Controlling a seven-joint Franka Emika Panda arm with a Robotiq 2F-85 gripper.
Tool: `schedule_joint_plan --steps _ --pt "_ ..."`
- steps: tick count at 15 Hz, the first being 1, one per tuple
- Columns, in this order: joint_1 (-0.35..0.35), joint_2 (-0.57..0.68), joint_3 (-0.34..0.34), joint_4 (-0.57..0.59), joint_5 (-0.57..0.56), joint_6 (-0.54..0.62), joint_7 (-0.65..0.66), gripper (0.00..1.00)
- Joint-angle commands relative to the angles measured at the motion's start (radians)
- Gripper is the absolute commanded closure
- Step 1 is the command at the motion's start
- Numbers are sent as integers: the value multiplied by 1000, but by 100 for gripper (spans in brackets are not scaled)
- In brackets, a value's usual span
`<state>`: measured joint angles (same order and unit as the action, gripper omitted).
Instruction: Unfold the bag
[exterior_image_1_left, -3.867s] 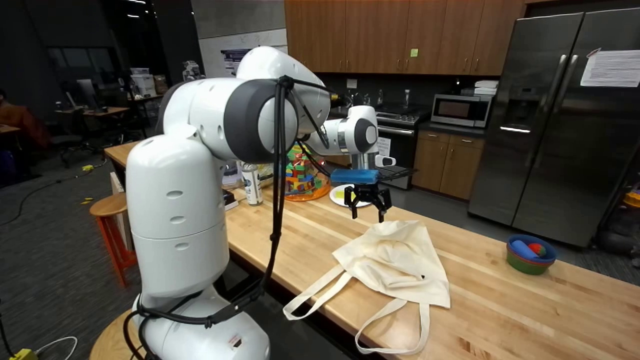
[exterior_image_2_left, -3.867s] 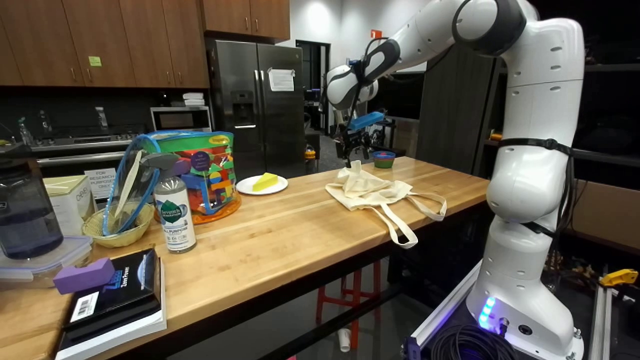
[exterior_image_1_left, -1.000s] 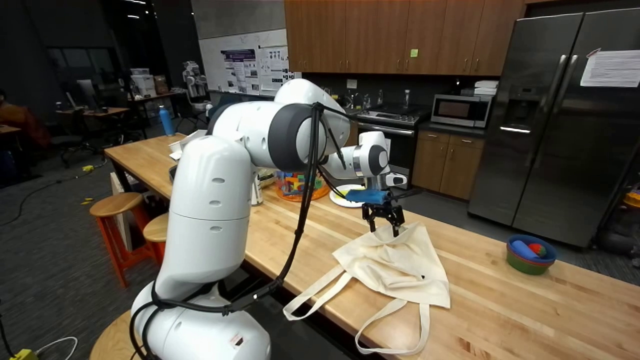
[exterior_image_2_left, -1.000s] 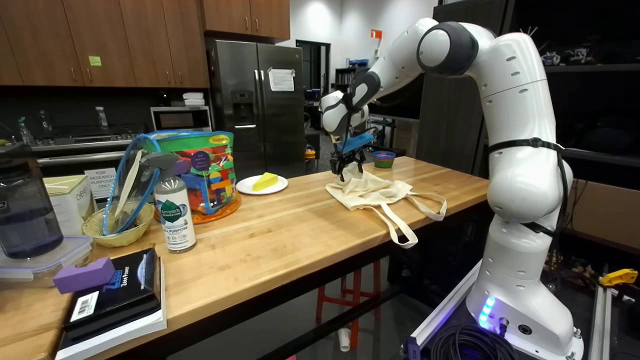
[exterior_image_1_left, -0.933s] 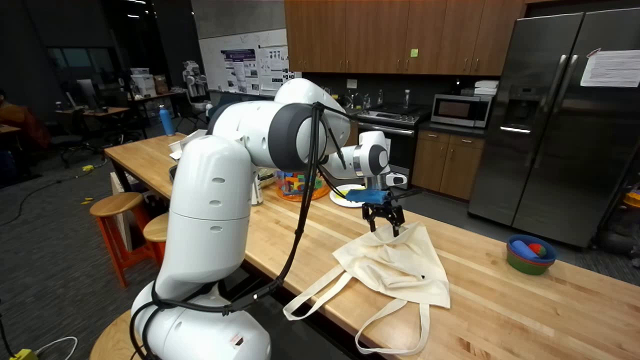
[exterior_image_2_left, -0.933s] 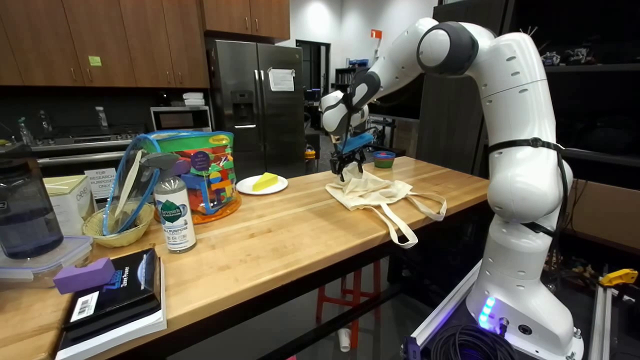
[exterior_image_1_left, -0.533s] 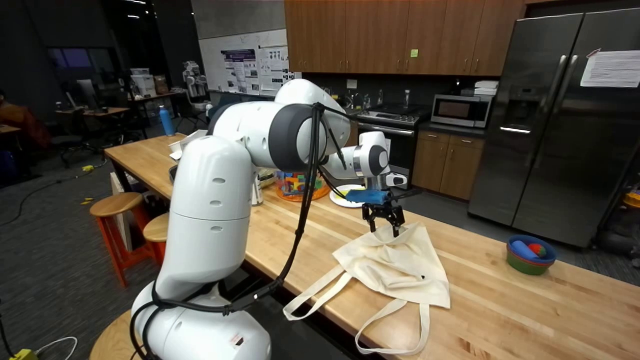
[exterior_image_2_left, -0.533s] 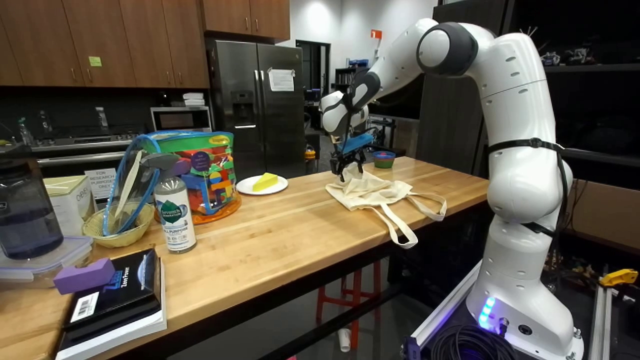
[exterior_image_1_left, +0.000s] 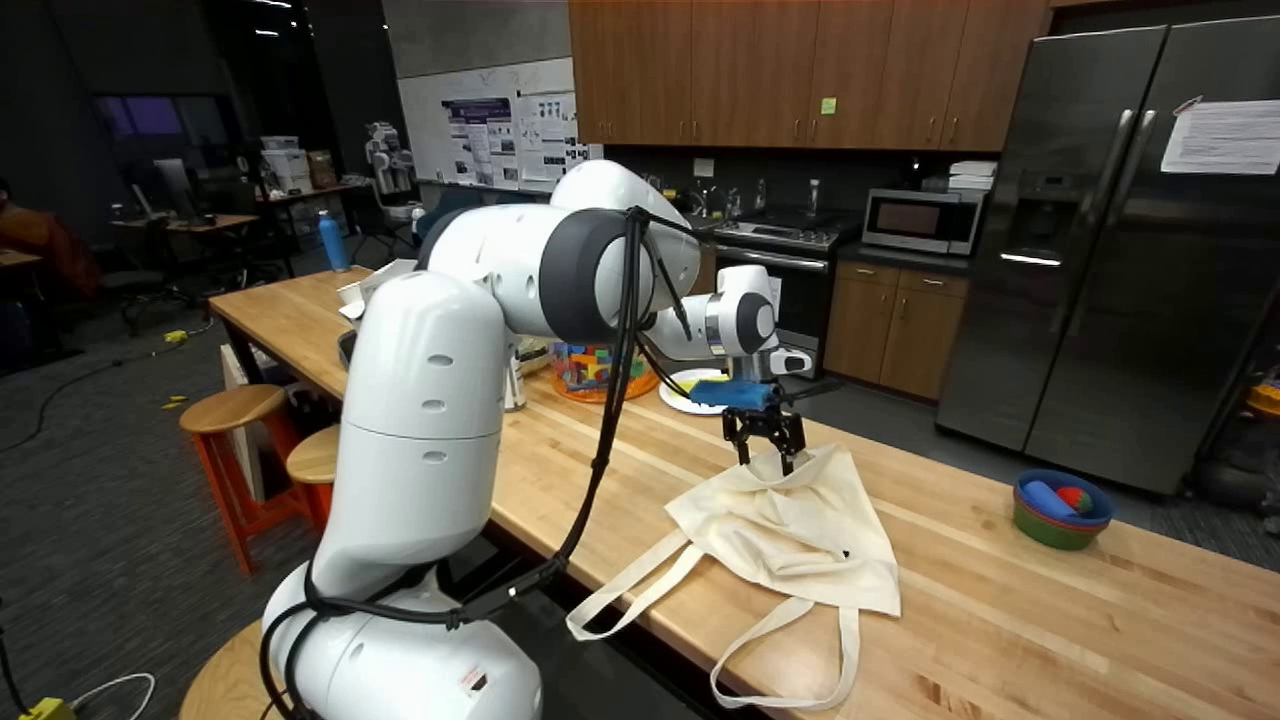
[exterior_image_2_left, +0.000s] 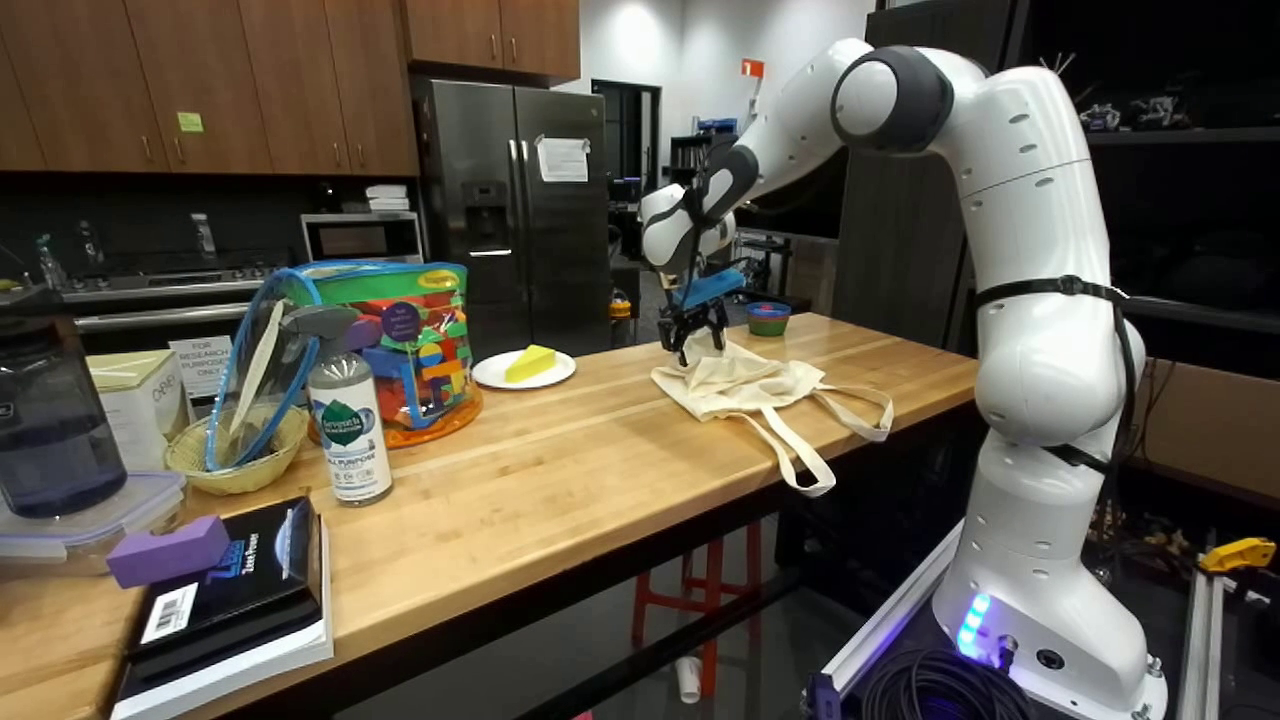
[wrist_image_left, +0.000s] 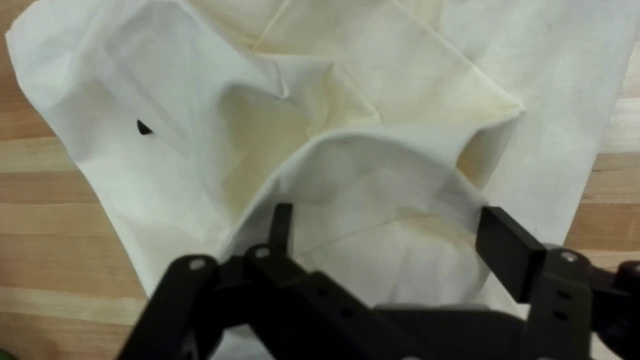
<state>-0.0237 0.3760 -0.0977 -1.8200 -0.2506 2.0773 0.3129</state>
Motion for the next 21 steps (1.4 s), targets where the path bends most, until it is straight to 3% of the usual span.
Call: schedule_joint_plan --steps 1,9,21 --pt "2 0 -6 3 22 24 -2 36" --pt "2 2 -8 6 49 68 6 98" --pt "-23 -98 -6 -34 158 187 -19 100"
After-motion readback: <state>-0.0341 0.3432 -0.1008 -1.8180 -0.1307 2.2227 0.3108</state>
